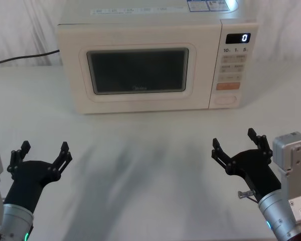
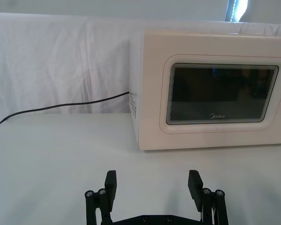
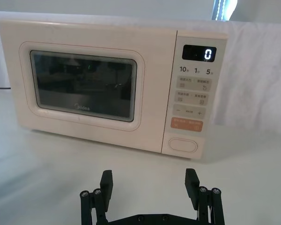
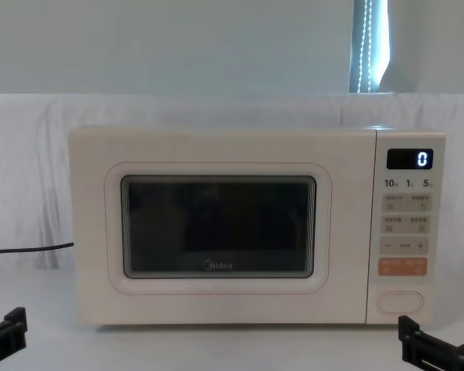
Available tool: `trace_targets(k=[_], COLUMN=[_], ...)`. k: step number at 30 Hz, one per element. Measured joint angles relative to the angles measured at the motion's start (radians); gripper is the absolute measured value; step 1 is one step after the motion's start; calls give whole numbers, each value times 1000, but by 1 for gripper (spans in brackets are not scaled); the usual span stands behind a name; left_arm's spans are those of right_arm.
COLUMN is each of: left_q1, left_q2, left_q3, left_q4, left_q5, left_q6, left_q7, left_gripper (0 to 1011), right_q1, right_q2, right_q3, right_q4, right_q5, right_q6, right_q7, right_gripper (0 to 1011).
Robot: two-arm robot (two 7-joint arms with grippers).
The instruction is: Press the button to open the microwave door with one hand; close the microwave door with the other hand.
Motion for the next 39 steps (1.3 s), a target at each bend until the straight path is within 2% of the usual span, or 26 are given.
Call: trace_targets(k=[39], left_q1=[0], left_q2=[0], left_q3=[0], left_q4=[0], left_q5=[0], left_q6=[0], left_q7=[0], left_gripper=[1001], right_q1=[0], right_q2=[0], right_q3=[0], right_q4=[0], right_q5=[0], right_q6=[0], right_q7=[0], right_gripper=[1000])
